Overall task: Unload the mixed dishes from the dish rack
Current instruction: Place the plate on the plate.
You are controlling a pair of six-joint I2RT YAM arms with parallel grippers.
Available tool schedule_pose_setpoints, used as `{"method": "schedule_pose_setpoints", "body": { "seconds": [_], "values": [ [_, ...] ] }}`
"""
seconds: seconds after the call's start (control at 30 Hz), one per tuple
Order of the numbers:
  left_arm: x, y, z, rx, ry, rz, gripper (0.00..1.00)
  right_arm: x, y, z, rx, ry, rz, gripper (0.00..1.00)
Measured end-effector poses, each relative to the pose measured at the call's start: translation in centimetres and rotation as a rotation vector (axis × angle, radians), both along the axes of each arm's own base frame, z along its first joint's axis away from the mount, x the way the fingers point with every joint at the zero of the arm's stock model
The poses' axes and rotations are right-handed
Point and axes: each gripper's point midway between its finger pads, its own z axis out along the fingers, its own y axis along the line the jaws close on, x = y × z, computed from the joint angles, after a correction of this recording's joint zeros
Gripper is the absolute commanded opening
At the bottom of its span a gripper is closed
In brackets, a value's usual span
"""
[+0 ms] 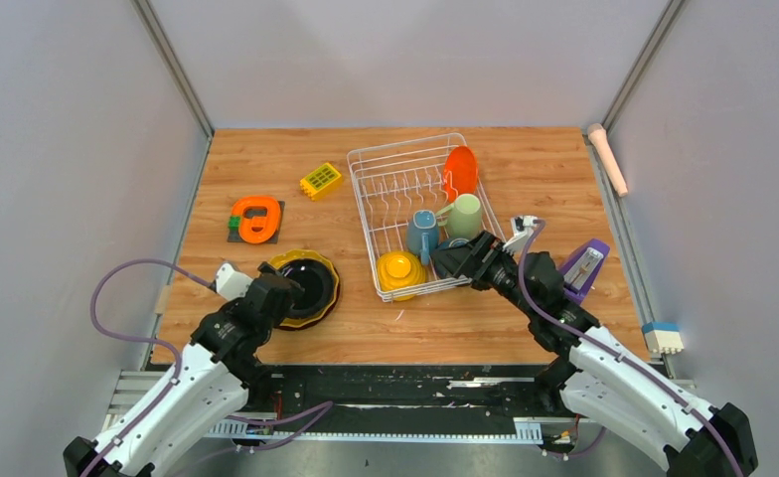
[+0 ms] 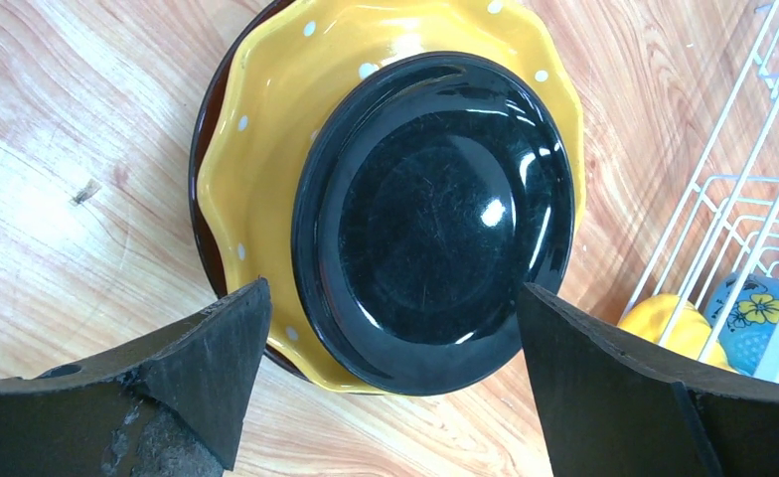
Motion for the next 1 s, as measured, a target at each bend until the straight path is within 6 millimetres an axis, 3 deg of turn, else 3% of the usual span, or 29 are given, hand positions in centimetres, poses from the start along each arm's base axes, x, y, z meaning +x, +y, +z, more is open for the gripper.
{"method": "schedule_pose_setpoints", "body": {
  "seconds": [0.27,0.5,0.63,0.73,0.87,1.0],
  "values": [
    [-0.2,0.1,1.0,0.017,0.002,-0.024,1.0,0.2,0.1,-1.2,-0.027,0.034,-0.003,1.0],
    [0.8,-0.8,7.1,0.044,-0.095,-0.137,1.0,0.4,0.1,-2.2,-0.049,0.061,-0.011,1.0],
    [1.5,-3.4,10.0,0.075,-0.16,-0.362,1.0,0.7,-0.1,-2.6,-0.075,0.064,-0.025,1.0],
    [1.8,-6.0,10.8,0.084,-0.179,-0.541,1.0,1.5,-0.6,-1.9,-0.125,0.045,-0.059,1.0],
    [2.4,-9.0,10.5,0.089,-0.167,-0.725,1.0,2.8,-1.1,0.4,-0.192,-0.017,-0.092,1.0],
    [2.5,-10.4,9.0,0.096,-0.115,-0.82,1.0,4.8,-1.8,2.5,-0.281,-0.063,-0.138,1.0]
  ]
}}
